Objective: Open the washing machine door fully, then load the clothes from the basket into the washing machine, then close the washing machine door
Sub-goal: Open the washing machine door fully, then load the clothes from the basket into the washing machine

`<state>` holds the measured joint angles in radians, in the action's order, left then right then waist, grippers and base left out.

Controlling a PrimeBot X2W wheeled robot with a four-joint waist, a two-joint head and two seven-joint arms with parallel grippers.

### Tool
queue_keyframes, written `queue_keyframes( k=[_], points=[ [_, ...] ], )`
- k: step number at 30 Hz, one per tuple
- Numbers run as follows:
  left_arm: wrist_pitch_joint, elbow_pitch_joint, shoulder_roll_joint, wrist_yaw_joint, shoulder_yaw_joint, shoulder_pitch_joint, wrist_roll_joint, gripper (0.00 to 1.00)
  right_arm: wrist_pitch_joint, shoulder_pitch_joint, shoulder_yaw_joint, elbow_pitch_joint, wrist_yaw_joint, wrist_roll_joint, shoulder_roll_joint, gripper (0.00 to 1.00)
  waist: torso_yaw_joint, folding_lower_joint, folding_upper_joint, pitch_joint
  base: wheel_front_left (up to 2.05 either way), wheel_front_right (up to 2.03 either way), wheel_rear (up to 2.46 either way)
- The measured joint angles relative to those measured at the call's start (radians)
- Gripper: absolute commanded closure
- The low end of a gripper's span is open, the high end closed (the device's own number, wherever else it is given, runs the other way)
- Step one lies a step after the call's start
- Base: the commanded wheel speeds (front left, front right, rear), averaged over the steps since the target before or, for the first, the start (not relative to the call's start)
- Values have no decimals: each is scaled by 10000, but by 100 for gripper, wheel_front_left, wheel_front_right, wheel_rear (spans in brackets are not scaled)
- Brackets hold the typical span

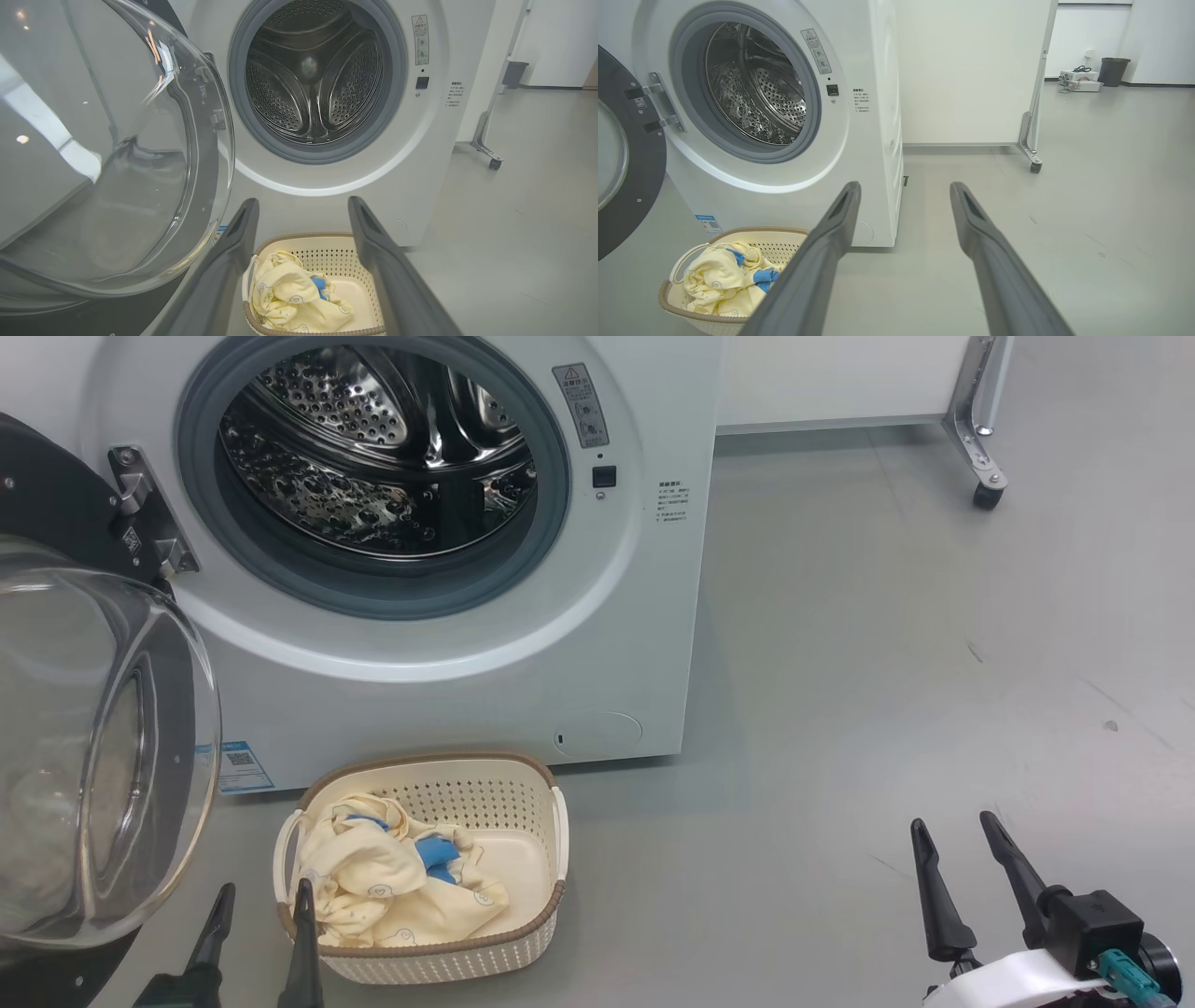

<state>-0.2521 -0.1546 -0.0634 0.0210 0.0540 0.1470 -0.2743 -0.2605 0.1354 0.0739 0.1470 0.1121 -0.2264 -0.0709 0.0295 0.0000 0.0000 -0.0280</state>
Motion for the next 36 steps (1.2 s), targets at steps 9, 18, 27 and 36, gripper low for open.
queue_keyframes(
  k=[9,18,27,36],
  points=[
    [0,-38,8,-2,46,0,6,0,0,10,-81,-88,0,0,8,0,-54,0,0,19,0,0,0],
    [0,-59,6,-2,81,0,19,0,0,14,-198,-134,0,2,8,0,-86,0,0,16,0,0,0],
    [2,-132,-31,0,121,-1,178,0,0,190,-255,-182,0,2,29,0,-89,0,0,10,9,-9,0],
    [2,-90,-67,17,123,-4,209,0,0,203,-280,-201,0,0,56,0,-81,0,0,54,42,-42,0]
  ],
)
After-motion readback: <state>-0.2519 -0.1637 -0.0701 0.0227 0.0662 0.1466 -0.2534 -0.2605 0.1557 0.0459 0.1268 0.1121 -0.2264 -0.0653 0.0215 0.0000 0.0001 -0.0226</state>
